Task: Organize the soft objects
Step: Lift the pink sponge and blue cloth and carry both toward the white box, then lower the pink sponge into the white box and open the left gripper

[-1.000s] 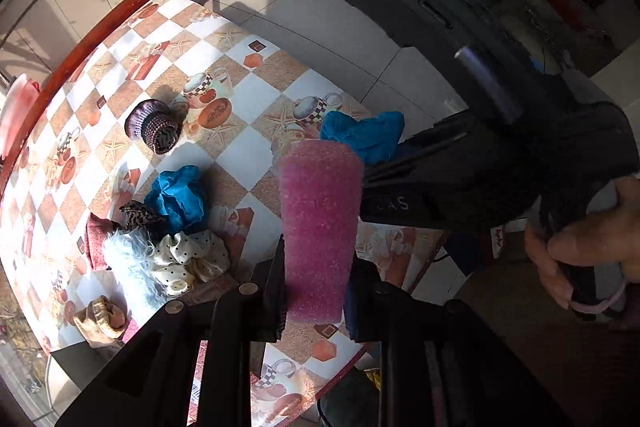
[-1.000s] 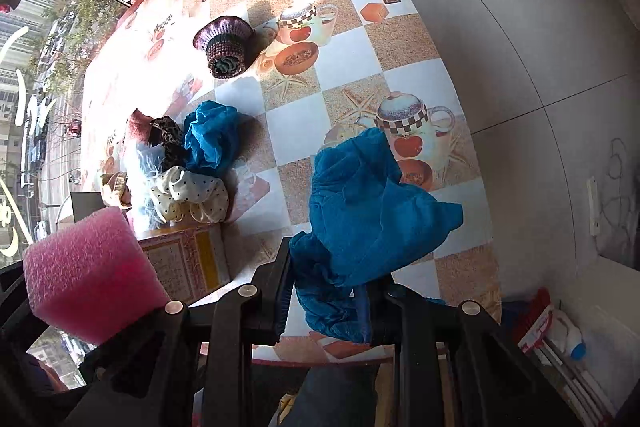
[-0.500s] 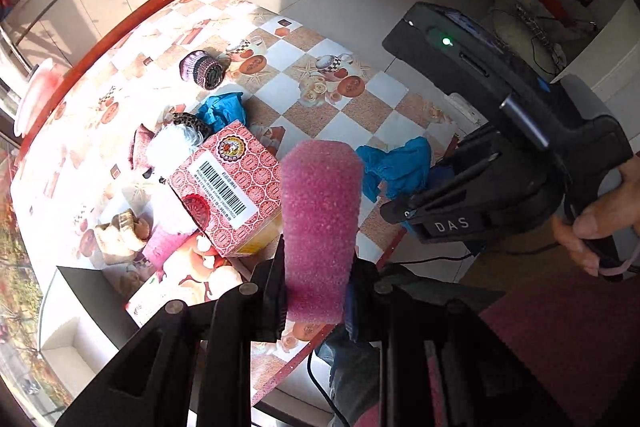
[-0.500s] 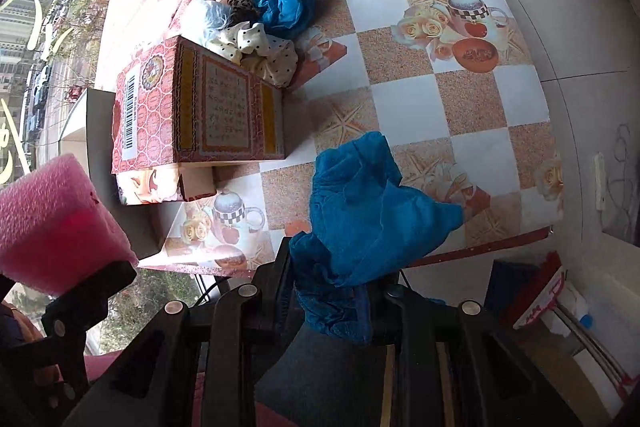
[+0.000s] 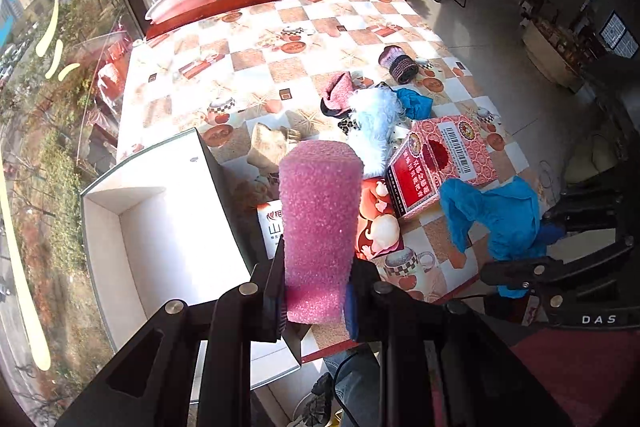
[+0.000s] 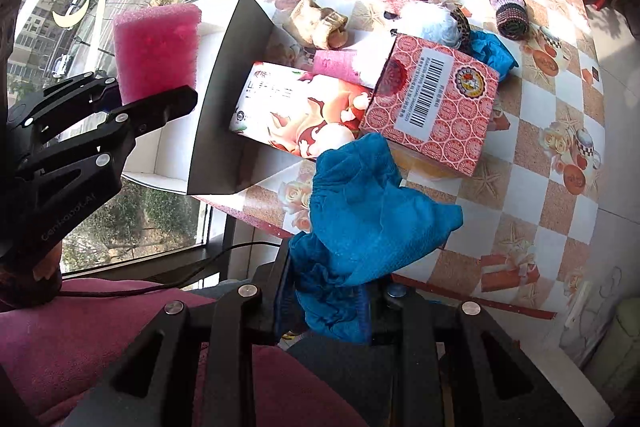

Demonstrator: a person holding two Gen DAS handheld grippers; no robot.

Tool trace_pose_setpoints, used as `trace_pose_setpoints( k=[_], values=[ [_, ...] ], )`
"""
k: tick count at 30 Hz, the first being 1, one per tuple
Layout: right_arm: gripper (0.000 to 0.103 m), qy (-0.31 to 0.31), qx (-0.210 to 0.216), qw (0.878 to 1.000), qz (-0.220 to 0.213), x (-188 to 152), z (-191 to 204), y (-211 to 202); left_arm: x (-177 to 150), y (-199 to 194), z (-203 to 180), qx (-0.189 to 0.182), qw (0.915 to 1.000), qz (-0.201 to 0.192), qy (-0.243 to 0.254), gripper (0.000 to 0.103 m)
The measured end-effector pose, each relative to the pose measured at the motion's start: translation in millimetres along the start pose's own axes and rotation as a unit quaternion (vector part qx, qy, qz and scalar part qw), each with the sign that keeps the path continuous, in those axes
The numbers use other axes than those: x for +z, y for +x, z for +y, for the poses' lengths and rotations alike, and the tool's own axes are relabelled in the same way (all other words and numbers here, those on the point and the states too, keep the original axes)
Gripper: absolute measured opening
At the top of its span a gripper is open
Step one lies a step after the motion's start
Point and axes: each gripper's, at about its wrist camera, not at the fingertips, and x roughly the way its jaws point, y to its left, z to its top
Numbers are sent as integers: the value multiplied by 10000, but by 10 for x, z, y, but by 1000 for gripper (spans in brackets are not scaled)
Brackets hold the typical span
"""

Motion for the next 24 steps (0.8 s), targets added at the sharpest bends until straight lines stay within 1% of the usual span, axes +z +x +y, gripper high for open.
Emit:
trace_pose_setpoints(
  k=[3, 6, 9, 13, 16, 18, 20, 24],
  values=[
    [28, -421, 74, 9991, -45, 246, 289, -6, -122, -54, 315, 286, 9982, -79, -528, 24],
    [28, -834, 168, 9964, -11, 468, 611, 28, -333, -67, 625, 546, 9929, -10, -1053, 24],
    [28, -1229, 271, 9920, 49, 656, 946, 99, -554, -58, 879, 837, 9850, 99, -1508, 24],
    [28, -1558, 448, 9867, 130, 859, 1364, 231, -822, -19, 1129, 1044, 9722, 303, -2072, 24],
    [28, -1591, 578, 9854, 165, 975, 1593, 356, -934, -11, 1247, 1158, 9640, 390, -2362, 24],
    [28, -1587, 561, 9855, 195, 1005, 1680, 444, -986, -20, 1290, 1239, 9601, 408, -2475, 24],
    [28, -1632, 549, 9847, 284, 1001, 1735, 513, -1034, -19, 1310, 1294, 9572, 415, -2557, 24],
    [28, -1659, 508, 9834, 526, 981, 1787, 612, -1098, 23, 1315, 1242, 9539, 476, -2690, 24]
  ],
)
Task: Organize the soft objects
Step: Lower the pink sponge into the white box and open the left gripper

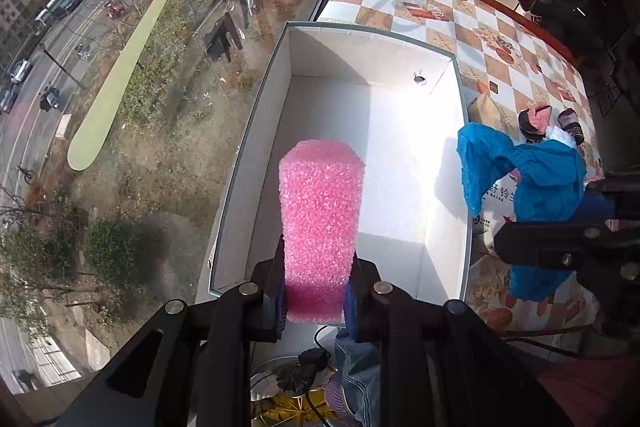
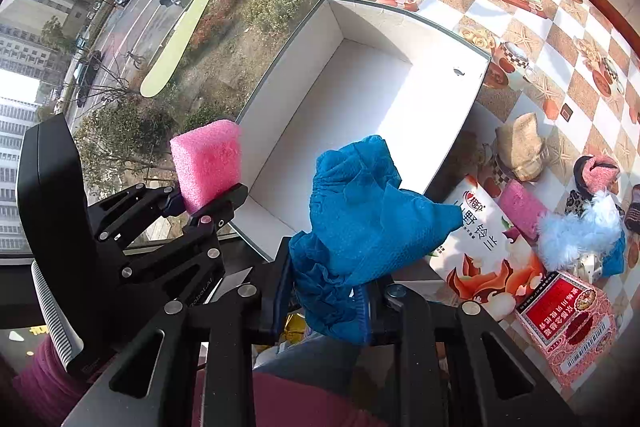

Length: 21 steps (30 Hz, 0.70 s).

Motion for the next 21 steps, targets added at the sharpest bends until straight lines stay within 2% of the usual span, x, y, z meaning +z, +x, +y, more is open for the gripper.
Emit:
trace_pose_setpoints(
  k=[21],
  values=[
    [28, -96, -9, 9999, 140, 23, 73, 61, 21, 76, -58, 31, 9998, 112, 129, 24]
  ],
)
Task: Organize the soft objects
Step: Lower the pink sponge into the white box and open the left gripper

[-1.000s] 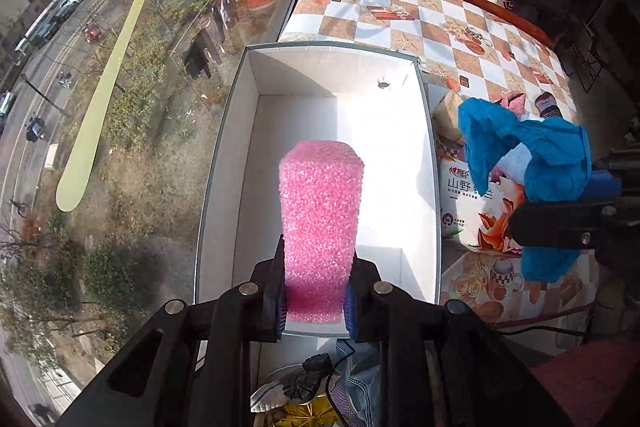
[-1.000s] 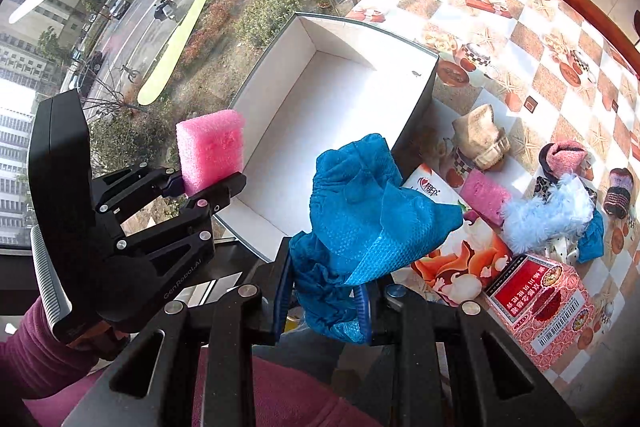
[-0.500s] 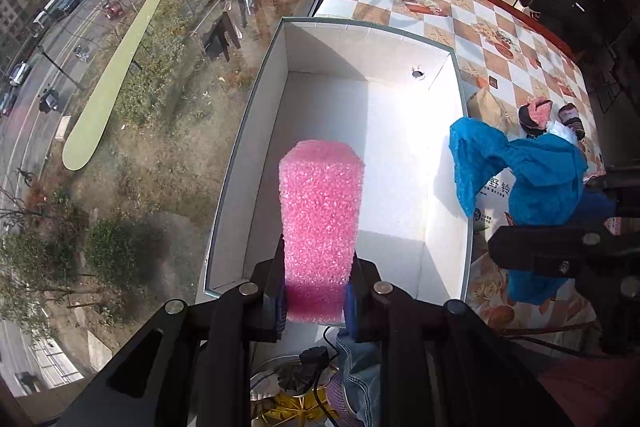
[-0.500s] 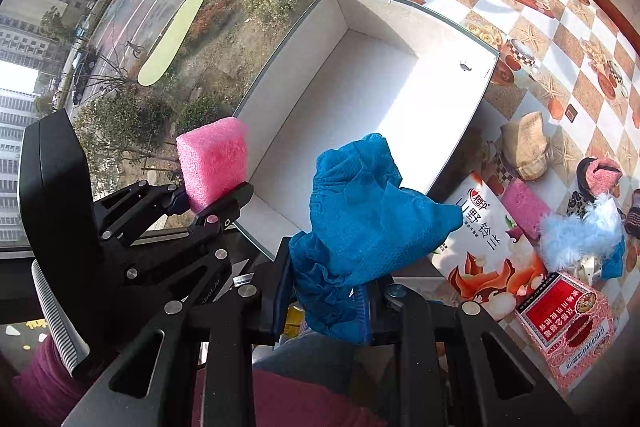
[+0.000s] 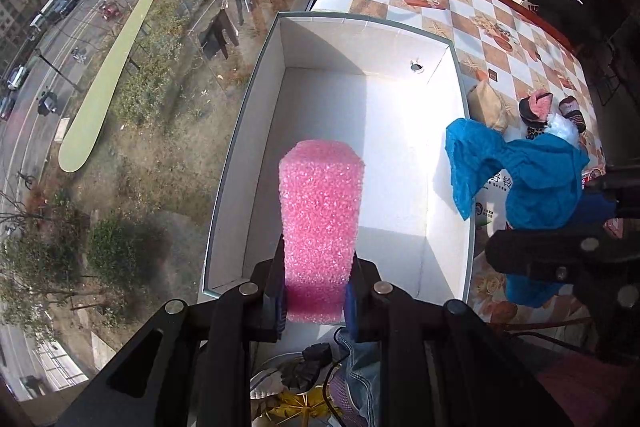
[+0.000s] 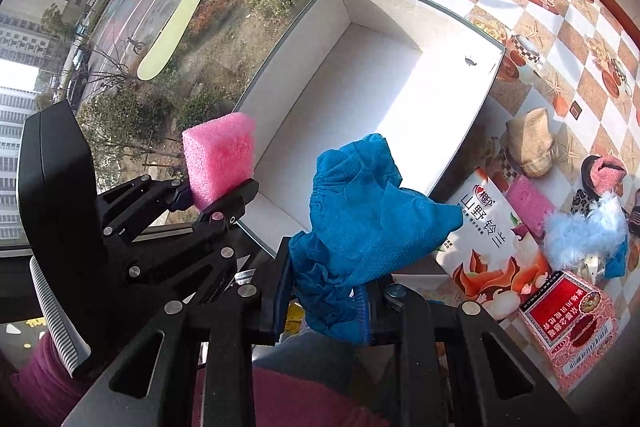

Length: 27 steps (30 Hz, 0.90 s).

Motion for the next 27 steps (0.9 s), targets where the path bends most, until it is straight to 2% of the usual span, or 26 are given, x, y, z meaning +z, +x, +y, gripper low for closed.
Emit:
trace_pose_setpoints(
  k=[27],
  values=[
    [28, 29, 84, 10000, 26, 26, 8, 59, 12, 100, 57, 82, 9998, 153, -25, 24]
  ],
)
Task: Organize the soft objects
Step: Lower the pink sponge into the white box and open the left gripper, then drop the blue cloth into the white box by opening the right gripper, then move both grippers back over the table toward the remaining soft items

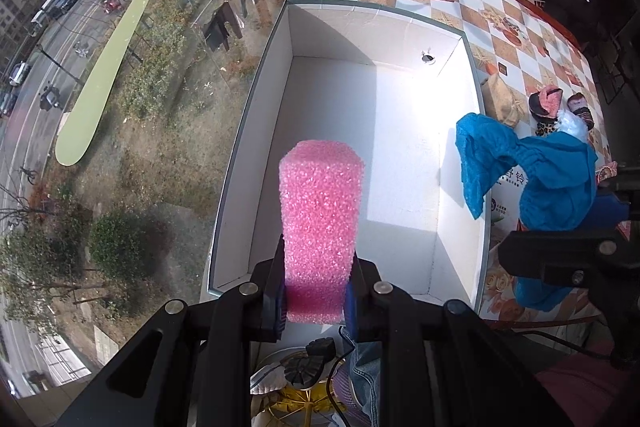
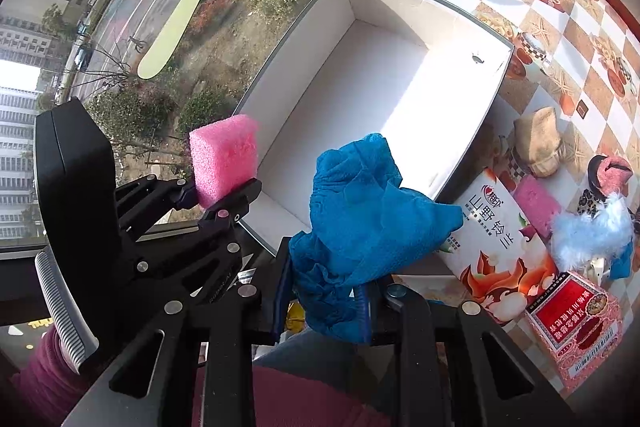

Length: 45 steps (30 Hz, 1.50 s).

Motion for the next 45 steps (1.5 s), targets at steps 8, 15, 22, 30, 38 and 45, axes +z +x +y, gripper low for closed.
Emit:
trace_pose_setpoints(
  k=[8, 15, 22, 30, 38, 45],
  values=[
    [28, -27, 16, 10000, -27, -4, 12, -2, 5, 20, -3, 14, 10000, 24, 37, 24],
    [47, -104, 17, 9999, -78, 23, 53, -19, -20, -15, -13, 145, 9998, -96, 102, 73],
    [89, 135, -158, 9996, -176, 35, -59, -71, 26, -7, 17, 34, 9999, -125, -73, 102],
    [103, 416, -155, 9988, -211, -4, -195, -133, 73, 3, -44, -10, 9999, -93, -100, 103],
    [103, 398, -210, 9988, -202, -55, -213, -140, 65, -45, -114, 53, 9999, -89, 16, 103],
    [103, 199, -619, 9973, -347, -76, -186, -217, 78, -84, -163, 99, 9999, -57, 97, 103]
  ],
)
